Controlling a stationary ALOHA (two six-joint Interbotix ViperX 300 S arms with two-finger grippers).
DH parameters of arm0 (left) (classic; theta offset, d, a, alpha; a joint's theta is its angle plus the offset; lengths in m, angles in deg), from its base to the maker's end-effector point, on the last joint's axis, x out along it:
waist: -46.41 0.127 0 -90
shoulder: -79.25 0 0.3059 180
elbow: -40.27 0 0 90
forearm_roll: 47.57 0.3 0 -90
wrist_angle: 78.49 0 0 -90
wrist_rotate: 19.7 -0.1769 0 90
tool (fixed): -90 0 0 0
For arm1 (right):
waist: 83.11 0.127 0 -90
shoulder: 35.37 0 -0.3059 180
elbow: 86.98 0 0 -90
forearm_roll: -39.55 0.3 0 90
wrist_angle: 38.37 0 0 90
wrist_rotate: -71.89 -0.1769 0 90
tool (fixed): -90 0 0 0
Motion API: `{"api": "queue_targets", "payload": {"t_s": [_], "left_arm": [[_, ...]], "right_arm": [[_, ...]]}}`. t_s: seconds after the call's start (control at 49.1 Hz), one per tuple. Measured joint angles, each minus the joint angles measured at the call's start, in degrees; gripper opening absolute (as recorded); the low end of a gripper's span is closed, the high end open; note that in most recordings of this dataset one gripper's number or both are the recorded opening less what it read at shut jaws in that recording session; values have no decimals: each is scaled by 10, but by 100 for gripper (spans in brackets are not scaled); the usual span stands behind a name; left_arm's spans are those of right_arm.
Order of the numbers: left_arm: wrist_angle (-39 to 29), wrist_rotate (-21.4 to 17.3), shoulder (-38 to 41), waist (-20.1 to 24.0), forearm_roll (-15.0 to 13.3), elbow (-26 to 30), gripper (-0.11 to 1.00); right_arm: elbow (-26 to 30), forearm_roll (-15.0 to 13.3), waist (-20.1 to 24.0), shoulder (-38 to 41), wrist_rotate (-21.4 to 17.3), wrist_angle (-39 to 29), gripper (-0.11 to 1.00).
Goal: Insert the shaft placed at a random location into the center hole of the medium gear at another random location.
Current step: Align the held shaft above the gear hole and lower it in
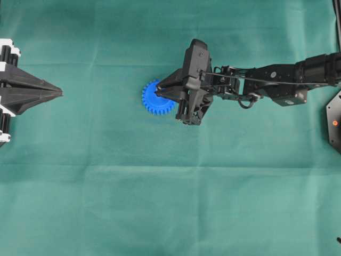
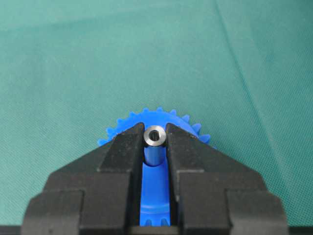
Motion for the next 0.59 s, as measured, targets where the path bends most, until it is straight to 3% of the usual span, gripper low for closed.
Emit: {"api": "queue_targets", "payload": {"t_s": [0.591], "left_arm": [[-10, 0, 0, 0, 0, 0, 0]], "right_arm": [[0, 0, 1, 15, 1, 1, 14]]}}
